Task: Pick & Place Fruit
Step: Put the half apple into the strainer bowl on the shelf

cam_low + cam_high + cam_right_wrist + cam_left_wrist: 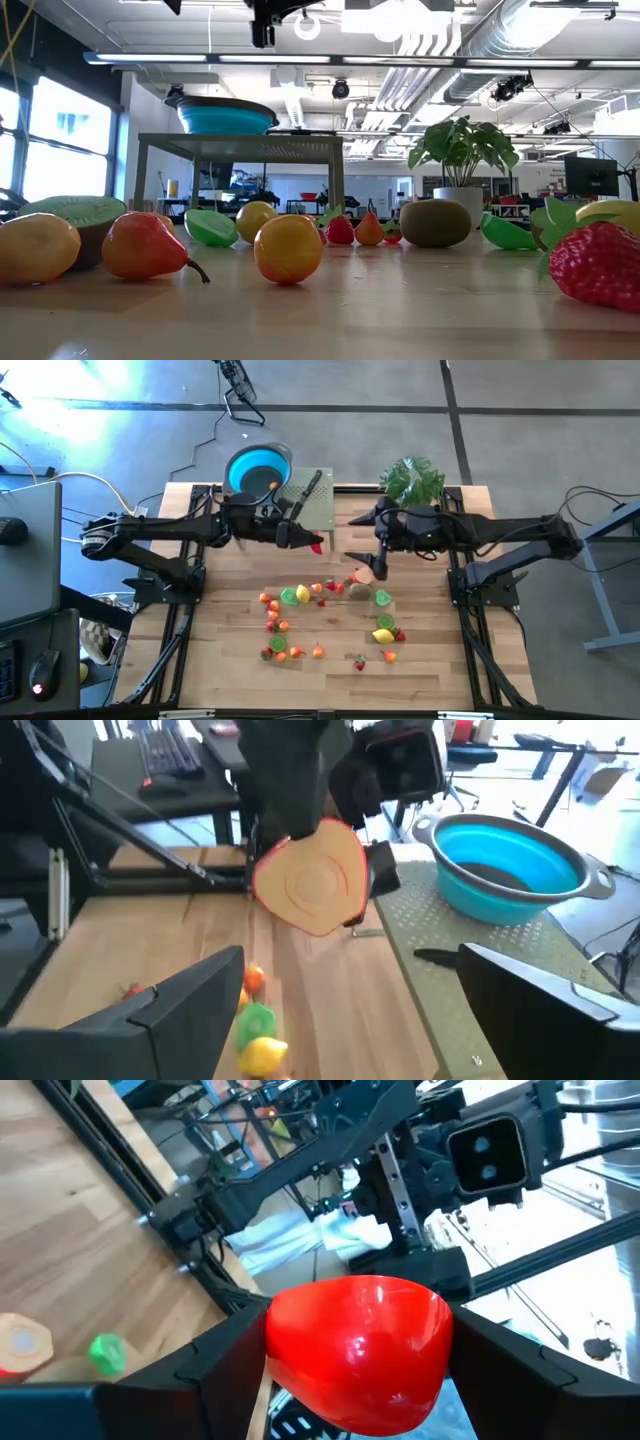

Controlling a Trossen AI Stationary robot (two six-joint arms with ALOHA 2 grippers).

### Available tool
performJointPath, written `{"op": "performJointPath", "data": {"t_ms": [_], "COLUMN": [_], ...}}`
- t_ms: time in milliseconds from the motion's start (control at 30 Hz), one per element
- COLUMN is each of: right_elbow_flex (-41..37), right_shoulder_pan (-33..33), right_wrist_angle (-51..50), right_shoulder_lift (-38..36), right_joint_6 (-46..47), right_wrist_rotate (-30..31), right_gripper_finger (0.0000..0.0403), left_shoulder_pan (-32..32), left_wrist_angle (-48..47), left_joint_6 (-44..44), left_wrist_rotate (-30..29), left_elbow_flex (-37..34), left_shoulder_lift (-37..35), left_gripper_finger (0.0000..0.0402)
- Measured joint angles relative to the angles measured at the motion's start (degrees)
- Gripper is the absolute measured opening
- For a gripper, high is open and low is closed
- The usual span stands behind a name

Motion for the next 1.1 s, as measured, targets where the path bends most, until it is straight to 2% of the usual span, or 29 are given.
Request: {"op": "performJointPath", "data": {"t_ms": [433, 833, 1100], "right_elbow_flex": [0.0, 0.0, 0.0], "right_shoulder_pan": [0.0, 0.0, 0.0], "right_wrist_angle": [-5.7, -6.8, -6.7], "right_shoulder_lift": [-1.8, -1.8, -1.8], "right_joint_6": [2.0, 2.3, 2.4], "right_wrist_rotate": [-0.4, -0.4, -0.4], "right_gripper_finger": [0.0358, 0.0358, 0.0358], "left_shoulder_pan": [10.1, 21.3, 30.0], "left_wrist_angle": [2.4, 2.3, 1.7], "left_joint_6": [0.0, -0.6, -0.5], "left_wrist_rotate": [4.9, 11.9, 12.2], "left_elbow_flex": [0.0, 0.0, 0.0], "left_shoulder_lift": [-1.7, -2.8, -3.0], "left_gripper_finger": [0.0265, 0.0265, 0.0265]}}
